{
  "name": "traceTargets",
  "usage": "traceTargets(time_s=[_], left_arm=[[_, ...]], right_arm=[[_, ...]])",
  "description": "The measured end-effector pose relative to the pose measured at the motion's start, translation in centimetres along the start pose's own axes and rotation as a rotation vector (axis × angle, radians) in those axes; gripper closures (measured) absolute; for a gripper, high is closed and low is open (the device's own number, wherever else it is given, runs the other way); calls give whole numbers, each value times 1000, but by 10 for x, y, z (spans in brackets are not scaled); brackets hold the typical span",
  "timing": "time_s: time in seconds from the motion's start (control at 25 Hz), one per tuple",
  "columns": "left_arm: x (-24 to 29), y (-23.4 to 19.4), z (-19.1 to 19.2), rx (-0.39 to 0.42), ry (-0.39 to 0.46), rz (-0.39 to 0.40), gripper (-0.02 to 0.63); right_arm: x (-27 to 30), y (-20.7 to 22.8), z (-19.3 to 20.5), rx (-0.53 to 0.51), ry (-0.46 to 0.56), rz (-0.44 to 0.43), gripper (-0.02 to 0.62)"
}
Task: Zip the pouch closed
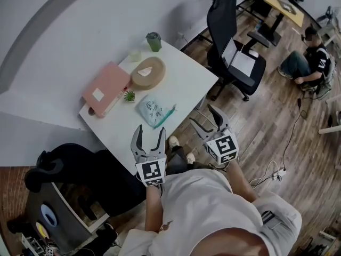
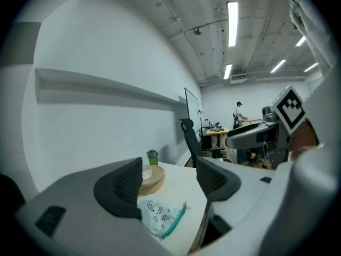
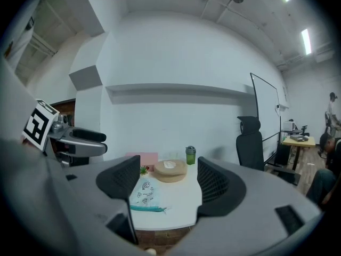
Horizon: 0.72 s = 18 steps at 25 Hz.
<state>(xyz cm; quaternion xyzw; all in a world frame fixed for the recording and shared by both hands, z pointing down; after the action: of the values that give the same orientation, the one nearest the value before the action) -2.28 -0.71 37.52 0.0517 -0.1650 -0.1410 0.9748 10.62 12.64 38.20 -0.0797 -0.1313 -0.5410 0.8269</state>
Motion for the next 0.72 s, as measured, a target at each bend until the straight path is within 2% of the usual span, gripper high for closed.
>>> traceTargets(time_s=[0.32,0.72], left_arm=[[53,-16,14,-14,-50,23,310],[118,-51,37,-62,-112,64,313]], right_arm=[[50,21,6,-8,-55,-24,272],[122,36,20,-42,-175,-49,278]])
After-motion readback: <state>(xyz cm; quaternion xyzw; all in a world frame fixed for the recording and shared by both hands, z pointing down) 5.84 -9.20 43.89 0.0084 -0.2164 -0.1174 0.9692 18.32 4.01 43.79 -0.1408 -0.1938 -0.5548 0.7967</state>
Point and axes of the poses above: the fingertips, and each gripper's own axes: x forward along the fingers, y to its right, z out of its underside, the point moved 2 cm from there along -x, backward along the fingers, and after that the axes turned 6 degrees about -y, right-handed, at the moved point
